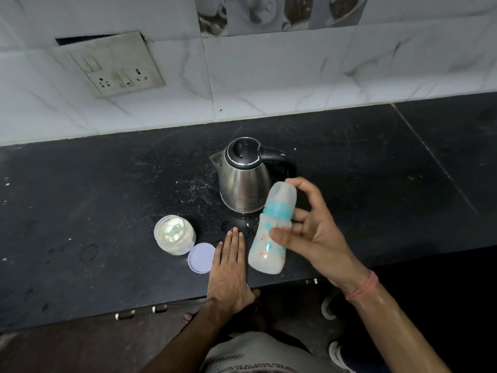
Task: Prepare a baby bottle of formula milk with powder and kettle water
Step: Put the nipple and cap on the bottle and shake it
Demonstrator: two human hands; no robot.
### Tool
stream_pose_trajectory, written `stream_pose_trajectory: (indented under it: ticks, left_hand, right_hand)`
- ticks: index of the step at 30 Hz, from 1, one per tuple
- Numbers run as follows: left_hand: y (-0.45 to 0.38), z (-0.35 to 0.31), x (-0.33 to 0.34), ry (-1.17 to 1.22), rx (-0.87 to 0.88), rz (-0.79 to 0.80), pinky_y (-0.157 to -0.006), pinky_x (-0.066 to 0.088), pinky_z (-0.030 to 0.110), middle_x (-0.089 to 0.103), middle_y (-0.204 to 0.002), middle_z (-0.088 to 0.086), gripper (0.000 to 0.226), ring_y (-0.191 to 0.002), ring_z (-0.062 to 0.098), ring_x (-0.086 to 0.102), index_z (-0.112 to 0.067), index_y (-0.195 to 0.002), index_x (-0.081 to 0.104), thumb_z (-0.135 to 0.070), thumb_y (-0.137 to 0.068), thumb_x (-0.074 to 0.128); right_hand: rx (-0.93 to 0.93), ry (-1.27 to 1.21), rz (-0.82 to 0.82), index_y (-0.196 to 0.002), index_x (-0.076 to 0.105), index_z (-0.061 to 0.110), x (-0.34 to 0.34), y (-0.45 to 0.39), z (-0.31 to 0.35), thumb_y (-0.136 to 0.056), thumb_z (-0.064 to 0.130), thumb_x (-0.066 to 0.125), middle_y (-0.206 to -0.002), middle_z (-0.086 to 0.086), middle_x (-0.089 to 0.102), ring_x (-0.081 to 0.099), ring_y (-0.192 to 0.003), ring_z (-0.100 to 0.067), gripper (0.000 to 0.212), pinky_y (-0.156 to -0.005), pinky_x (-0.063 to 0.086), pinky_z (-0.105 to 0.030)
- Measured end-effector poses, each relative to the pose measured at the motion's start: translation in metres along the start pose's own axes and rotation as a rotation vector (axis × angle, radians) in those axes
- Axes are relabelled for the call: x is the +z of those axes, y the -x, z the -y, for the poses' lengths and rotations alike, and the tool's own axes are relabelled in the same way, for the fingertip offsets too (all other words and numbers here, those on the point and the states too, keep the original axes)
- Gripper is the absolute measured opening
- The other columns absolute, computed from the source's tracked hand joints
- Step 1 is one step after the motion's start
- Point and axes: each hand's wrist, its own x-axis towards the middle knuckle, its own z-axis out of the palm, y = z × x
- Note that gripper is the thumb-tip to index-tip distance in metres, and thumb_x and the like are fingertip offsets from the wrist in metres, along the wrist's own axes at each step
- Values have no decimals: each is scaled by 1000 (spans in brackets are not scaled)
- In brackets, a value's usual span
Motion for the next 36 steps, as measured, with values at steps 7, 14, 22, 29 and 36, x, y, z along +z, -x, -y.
stream_pose_trajectory:
  ticks: [7,14,22,29,36]
  left_hand:
    - [1,-1,0,-29,-17,-10,-144,0,53,-27,-186,23,157,-178,36,-14,1,-177,-19,-87,-71,57]
    - [0,2,2,-14,6,-11,-144,-1,53,-23,-188,21,160,-178,36,-12,-1,-178,-15,-103,-73,48]
    - [4,-1,-12,-11,3,-1,-142,-1,53,-28,-186,20,167,-176,33,-23,-4,-179,-16,-122,-67,21]
    - [7,-2,-18,18,-4,-11,-143,-1,52,-25,-188,18,167,-177,32,-21,-4,-180,-14,-123,-68,18]
    - [5,1,-12,75,8,-36,-143,1,53,-17,-190,15,162,-177,31,-21,-11,-183,-6,-123,-68,21]
  right_hand:
    - [-164,-233,-428,-155,41,30,-14,-15,12,-92,27,92,-125,-9,82,79,-118,-24,82,-90,67,-42]
    - [-30,-108,-255,-154,47,33,3,-2,-8,-87,10,93,-127,-14,82,83,-113,-28,84,-88,68,-37]
    - [-61,-128,-269,-153,46,34,12,-2,-4,-87,9,95,-124,-14,82,83,-109,-26,87,-90,69,-41]
    - [-149,-209,-353,-158,45,29,14,-3,0,-94,8,92,-131,-16,80,82,-115,-28,82,-93,69,-48]
    - [-104,-54,-163,-155,45,36,24,3,-6,-85,15,96,-133,-13,80,82,-116,-32,89,-93,68,-39]
